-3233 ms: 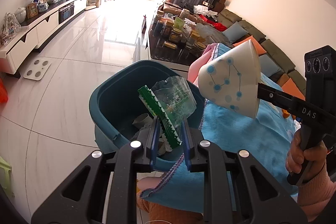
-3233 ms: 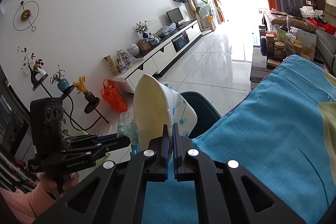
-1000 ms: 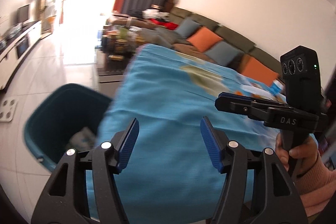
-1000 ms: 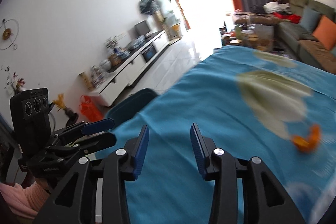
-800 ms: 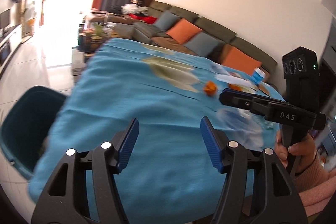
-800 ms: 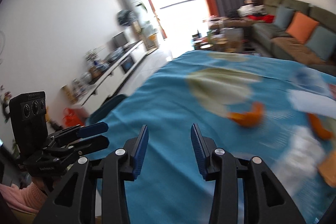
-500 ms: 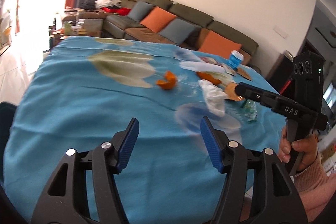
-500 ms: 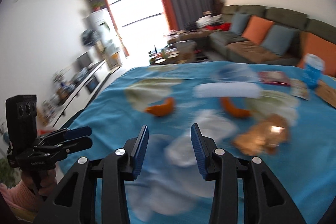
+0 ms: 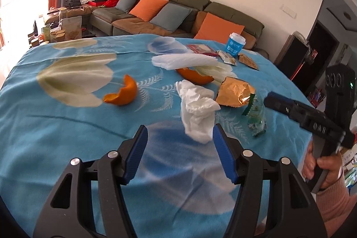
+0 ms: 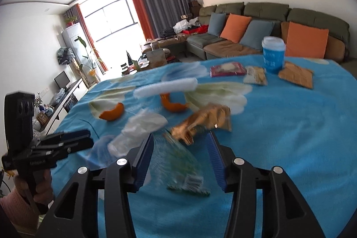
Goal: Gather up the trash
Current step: 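Move both open grippers back over the trash on the table, then grasp the white tissue with the left gripper while the right grasps a clear barcode packet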
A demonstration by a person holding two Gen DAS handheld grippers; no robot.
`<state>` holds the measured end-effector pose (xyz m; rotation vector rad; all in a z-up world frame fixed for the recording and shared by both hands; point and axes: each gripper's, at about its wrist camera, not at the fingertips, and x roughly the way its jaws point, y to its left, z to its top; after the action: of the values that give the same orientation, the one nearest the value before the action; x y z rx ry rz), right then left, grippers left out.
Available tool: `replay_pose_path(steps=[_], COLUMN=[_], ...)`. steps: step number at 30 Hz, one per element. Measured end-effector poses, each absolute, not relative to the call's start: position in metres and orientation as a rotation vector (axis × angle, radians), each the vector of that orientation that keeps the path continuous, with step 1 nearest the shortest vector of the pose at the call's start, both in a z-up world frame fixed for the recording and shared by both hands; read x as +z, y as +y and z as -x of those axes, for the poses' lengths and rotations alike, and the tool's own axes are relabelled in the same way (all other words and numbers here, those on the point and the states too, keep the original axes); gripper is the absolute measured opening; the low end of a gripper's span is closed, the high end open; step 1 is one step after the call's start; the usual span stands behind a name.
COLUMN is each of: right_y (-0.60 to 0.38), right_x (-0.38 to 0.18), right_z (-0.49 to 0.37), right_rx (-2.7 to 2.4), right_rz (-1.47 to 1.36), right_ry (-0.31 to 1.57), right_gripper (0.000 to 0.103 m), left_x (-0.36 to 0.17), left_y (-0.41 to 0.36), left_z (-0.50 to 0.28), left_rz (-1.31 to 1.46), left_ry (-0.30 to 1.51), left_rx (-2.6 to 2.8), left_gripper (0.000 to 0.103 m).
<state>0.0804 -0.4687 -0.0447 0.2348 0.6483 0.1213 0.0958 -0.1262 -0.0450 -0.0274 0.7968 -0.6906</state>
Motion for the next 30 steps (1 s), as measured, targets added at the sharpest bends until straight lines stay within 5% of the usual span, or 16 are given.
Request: replay_pose_path(steps=[14, 25, 30], right_y=[-0.476, -0.471, -0.468], right_x=[-0.065, -0.065, -0.061], right_z=[-0.080, -0.079, -0.076], right_rx=[0.157, 0.173, 0.182], right_rz=[-0.275, -0.254, -0.246], right_ry=[0.704, 0.716, 0.707], right_gripper=[0.046, 0.031, 0.029], left_x=[-0.060, -0.068, -0.069], left_y=[-0.172, -0.177, -0.178], left_z=[-0.124, -0.130, -0.128], left_rz=[-0.052, -0.056, -0.057], left_ry=[0.899, 0.926, 0.929], left_rx=[-0.686, -0.685, -0.698], left_gripper=[0.053, 0.034, 0.012])
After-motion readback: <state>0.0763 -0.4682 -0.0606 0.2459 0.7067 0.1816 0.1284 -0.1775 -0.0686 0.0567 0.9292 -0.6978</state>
